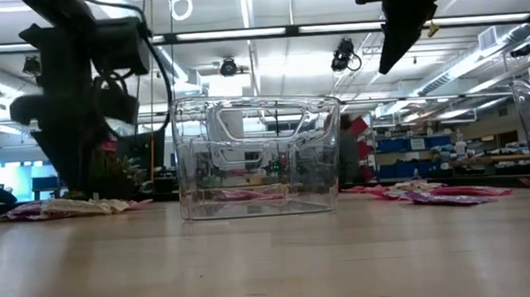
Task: Sort candy
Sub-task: Put the white chocolate bar into the right transparent bin
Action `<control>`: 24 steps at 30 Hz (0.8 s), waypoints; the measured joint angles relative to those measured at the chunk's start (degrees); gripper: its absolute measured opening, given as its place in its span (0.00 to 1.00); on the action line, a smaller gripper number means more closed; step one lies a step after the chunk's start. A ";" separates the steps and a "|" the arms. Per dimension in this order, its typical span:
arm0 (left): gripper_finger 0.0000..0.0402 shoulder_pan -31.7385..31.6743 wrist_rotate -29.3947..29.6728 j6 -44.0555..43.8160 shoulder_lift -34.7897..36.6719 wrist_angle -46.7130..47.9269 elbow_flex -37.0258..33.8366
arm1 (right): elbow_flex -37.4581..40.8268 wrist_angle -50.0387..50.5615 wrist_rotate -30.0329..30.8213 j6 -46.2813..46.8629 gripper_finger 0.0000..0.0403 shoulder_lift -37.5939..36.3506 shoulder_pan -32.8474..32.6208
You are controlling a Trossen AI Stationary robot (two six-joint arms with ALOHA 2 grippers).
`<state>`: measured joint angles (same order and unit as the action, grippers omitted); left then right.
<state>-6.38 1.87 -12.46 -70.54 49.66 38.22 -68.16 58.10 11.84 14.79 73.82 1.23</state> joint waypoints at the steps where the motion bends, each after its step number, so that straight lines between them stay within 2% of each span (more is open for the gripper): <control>1: 0.47 0.07 0.74 -0.11 -0.97 0.15 0.00 | 0.00 -0.32 0.00 -0.01 0.45 0.00 0.00; 10: 0.47 0.08 3.43 -1.29 -8.11 0.45 0.00 | 0.00 -2.04 0.00 -1.49 0.46 0.00 -0.02; 13: 0.44 0.08 3.45 -1.29 -8.87 0.44 0.00 | 0.00 -1.96 0.00 -1.51 0.45 0.00 -0.02; 16: 0.35 0.08 3.45 -1.29 -9.01 0.45 0.00 | 0.00 -1.94 0.00 -1.61 0.44 0.00 -0.02; 22: 0.07 0.08 3.43 -1.34 -8.97 0.60 0.00 | 0.00 -1.94 0.00 -2.80 0.42 -0.01 -0.02; 24: 0.02 0.08 3.41 -1.34 -8.66 1.57 0.10 | 0.00 -1.99 0.00 -2.80 0.41 -0.25 -0.02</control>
<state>-6.31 5.28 -13.80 -79.20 51.23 38.32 -68.16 56.11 11.84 11.99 73.57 1.21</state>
